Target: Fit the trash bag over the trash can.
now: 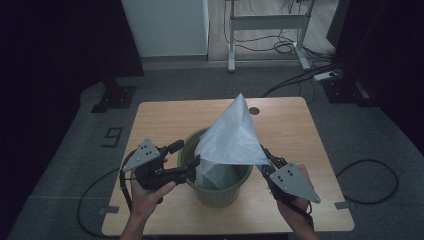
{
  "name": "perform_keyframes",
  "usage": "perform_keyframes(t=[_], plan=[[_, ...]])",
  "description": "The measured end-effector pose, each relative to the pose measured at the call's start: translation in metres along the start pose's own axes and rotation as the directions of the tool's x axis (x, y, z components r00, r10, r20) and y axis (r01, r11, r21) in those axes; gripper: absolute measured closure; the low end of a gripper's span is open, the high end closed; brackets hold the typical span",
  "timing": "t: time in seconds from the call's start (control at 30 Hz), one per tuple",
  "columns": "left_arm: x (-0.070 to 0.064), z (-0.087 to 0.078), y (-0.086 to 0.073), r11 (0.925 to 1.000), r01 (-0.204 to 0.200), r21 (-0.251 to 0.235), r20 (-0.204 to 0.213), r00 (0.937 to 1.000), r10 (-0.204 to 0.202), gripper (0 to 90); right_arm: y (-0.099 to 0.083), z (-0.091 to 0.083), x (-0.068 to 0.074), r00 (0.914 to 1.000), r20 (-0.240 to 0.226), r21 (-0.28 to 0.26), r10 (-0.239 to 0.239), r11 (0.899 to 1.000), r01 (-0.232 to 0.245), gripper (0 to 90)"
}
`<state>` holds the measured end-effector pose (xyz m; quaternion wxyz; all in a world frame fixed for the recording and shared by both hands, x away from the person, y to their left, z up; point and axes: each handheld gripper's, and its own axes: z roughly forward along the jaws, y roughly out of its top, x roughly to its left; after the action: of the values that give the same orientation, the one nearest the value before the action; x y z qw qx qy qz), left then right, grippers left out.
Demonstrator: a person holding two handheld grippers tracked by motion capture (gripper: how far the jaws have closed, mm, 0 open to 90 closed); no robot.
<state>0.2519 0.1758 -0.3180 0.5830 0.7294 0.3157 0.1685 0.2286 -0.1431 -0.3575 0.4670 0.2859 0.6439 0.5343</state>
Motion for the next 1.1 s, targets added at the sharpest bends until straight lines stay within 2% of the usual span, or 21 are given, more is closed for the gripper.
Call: perform_keyframes(t=[0.23, 0.33, 0.47, 0.6, 0.7, 0.83, 0.9, 0.97, 1.03, 1.1], plan=[[0.003, -0.002, 0.001, 0.9999, 0.013, -0.002, 0.002, 0.9999, -0.013, 28.6, -0.004, -0.001, -0.005, 0.9998, 0.015, 0.006, -0.009, 1.0, 0.009, 88.7], [0.003, -0.003, 0.001, 1.0, 0.006, 0.001, -0.009, 0.9999, -0.006, 28.7, -0.008, -0.003, -0.011, 0.9997, 0.026, 0.015, 0.0, 1.0, 0.0, 88.7], [0.004, 0.003, 0.001, 0.9998, 0.011, 0.018, -0.013, 0.9999, -0.011, 28.7, -0.01, -0.005, -0.013, 0.9997, 0.026, 0.015, 0.001, 1.0, -0.001, 88.7], [0.006, 0.016, 0.001, 0.9984, 0.012, 0.054, -0.02, 0.9997, -0.011, 27.8, -0.008, -0.005, -0.008, 0.9998, 0.011, 0.005, -0.016, 1.0, 0.016, 88.7], [0.009, 0.026, 0.001, 0.9962, 0.035, 0.08, -0.011, 0.9994, -0.034, 25.5, -0.007, -0.004, -0.002, 0.9993, -0.005, -0.007, -0.037, 0.999, 0.037, 88.7], [0.012, 0.04, -0.003, 0.9889, 0.063, 0.135, -0.01, 0.998, -0.062, 17.5, -0.008, -0.003, 0.004, 0.9983, -0.027, -0.012, -0.051, 0.999, 0.051, 88.7], [0.011, 0.046, -0.007, 0.9838, 0.058, 0.17, 0.001, 0.9983, -0.059, 15.1, -0.009, -0.002, 0.008, 0.9978, -0.036, -0.011, -0.056, 0.998, 0.056, 88.7], [0.01, 0.048, -0.01, 0.9818, 0.049, 0.184, 0.003, 0.9987, -0.051, 17.9, -0.01, -0.003, 0.012, 0.9968, -0.046, -0.014, -0.066, 0.998, 0.066, 88.7], [0.009, 0.049, -0.013, 0.9801, 0.04, 0.195, -0.005, 0.9992, -0.04, 27.4, -0.01, -0.003, 0.016, 0.9953, -0.053, -0.017, -0.081, 0.997, 0.08, 88.7], [0.009, 0.049, -0.015, 0.9817, 0.033, 0.188, -0.014, 0.9994, -0.031, 38.4, -0.01, -0.003, 0.018, 0.9943, -0.055, -0.018, -0.092, 0.996, 0.091, 88.7]])
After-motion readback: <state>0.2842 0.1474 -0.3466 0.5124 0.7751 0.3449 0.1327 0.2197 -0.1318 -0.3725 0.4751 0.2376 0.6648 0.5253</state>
